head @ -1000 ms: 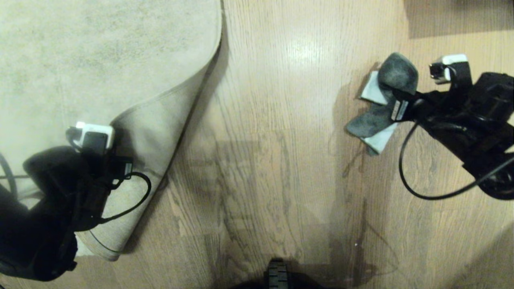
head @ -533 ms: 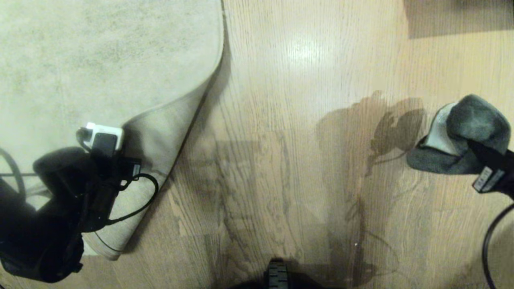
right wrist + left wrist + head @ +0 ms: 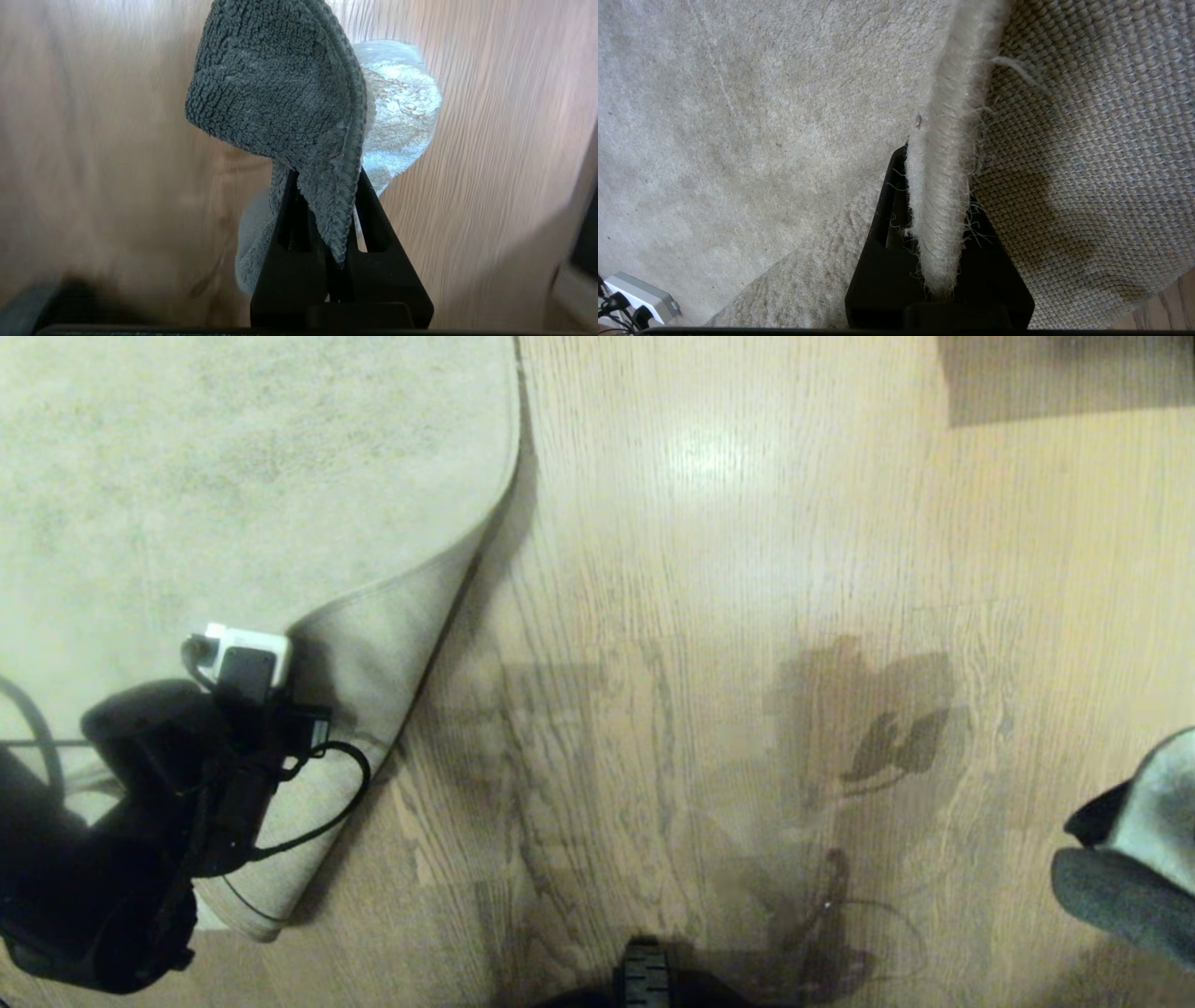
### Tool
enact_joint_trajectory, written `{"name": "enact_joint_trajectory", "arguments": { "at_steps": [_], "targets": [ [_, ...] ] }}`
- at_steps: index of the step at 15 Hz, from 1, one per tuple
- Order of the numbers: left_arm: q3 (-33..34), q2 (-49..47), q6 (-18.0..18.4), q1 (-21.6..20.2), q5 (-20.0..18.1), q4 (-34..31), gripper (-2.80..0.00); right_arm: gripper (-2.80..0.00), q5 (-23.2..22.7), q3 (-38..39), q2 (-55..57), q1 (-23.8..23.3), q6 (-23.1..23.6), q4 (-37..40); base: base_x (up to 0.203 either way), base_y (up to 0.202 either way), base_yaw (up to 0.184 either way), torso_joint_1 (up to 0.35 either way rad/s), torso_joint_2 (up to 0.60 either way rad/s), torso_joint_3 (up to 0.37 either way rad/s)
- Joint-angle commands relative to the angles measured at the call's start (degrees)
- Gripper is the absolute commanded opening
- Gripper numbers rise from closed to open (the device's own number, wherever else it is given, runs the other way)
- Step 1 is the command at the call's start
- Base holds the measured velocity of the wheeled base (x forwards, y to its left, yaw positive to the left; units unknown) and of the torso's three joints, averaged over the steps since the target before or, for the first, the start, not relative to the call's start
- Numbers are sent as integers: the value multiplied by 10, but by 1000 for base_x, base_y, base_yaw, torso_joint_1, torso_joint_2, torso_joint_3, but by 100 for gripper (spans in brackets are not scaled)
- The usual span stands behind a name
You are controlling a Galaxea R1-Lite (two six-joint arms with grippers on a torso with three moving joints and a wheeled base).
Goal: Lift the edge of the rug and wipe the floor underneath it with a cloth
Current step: Lay down the carpet
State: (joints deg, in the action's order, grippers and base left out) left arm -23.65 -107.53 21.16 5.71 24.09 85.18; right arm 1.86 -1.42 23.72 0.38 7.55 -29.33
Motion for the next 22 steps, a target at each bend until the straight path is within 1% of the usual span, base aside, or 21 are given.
{"name": "enact_joint_trajectory", "arguments": {
  "at_steps": [1, 2, 3, 4, 6, 7, 8, 22],
  "targets": [
    [0, -1, 1, 1, 2, 5, -280, -280, -10, -9, -211, 0, -5, 291, 0, 0, 0, 0, 0, 0],
    [-1, -1, 1, 1, 2, 5, -280, -280, -14, -10, -232, 0, -15, 351, 0, 0, 0, 0, 0, 0],
    [0, -2, 1, 1, 2, 6, -280, -280, -17, -10, -237, 0, -36, 370, 0, 0, 0, 0, 0, 0],
    [0, -2, 1, 1, 2, 7, -280, -280, -17, -6, -237, 0, -52, 350, 0, 0, 0, 0, 0, 0],
    [0, -6, 1, 1, 1, 20, -280, -280, -18, 12, -237, 0, -38, 288, 0, 0, 0, 0, 0, 0],
    [1, -12, 4, 1, 1, 36, -280, -280, -18, 14, -237, 0, -33, 285, 0, 0, 0, 0, 0, 0],
    [3, -15, 10, 2, 2, 42, -280, -280, -19, 14, -237, 0, -38, 285, 0, 0, 0, 0, 0, 0],
    [5, -6, 6, 7, 1, 44, -280, -280, -19, 14, -237, 0, -39, 285, 0, 0, 0, 0, 0, 0]
  ]
}}
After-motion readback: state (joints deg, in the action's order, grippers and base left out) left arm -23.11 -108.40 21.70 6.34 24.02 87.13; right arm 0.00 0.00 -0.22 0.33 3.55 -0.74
